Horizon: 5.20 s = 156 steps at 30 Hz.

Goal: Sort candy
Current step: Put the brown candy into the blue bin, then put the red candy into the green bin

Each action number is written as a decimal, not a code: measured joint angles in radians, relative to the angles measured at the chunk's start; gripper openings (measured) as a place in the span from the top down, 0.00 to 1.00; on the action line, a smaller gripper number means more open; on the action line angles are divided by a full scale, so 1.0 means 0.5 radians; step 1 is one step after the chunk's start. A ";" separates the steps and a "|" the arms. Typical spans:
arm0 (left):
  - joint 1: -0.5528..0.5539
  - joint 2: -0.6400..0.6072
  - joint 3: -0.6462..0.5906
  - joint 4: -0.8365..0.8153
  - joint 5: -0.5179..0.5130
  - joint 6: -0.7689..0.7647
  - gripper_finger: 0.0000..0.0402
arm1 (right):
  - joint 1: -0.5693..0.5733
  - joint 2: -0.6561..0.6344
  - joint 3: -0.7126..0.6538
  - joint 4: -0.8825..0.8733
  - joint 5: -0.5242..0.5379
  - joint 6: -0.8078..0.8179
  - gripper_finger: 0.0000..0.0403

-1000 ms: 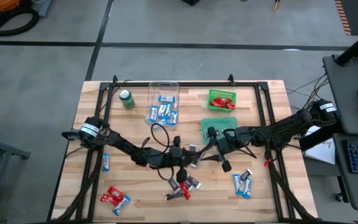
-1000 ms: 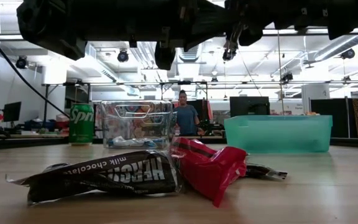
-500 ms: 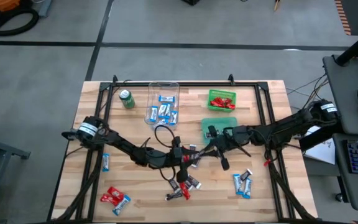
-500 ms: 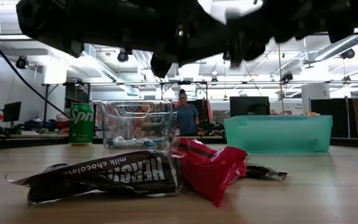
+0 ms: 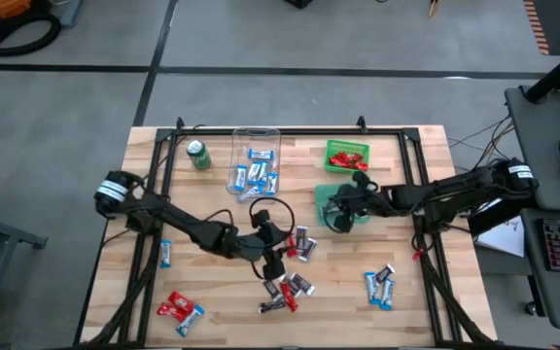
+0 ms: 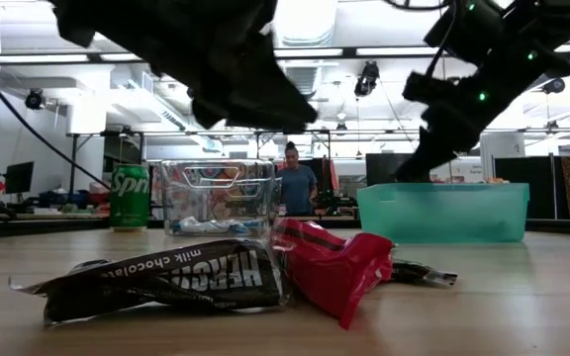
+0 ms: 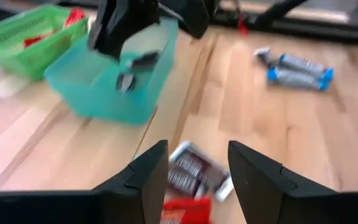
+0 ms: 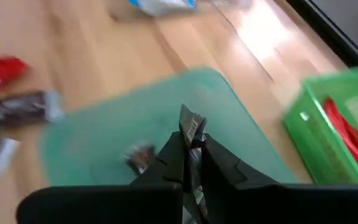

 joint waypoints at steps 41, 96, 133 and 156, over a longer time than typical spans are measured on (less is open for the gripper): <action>0.145 0.178 -0.002 -0.266 0.347 1.159 0.62 | -0.047 -0.021 0.371 -0.259 -0.437 0.118 0.51; 0.184 0.229 -0.024 1.183 1.179 0.026 1.00 | 0.752 -0.017 0.186 0.761 -0.736 -0.642 0.52; 0.156 0.387 -0.001 1.449 0.991 -0.036 0.78 | 0.669 0.125 0.185 1.152 -0.855 -0.489 0.95; 0.154 -0.173 -0.002 -0.282 0.682 -0.272 0.62 | 0.151 -0.265 0.186 0.333 0.503 -0.390 0.95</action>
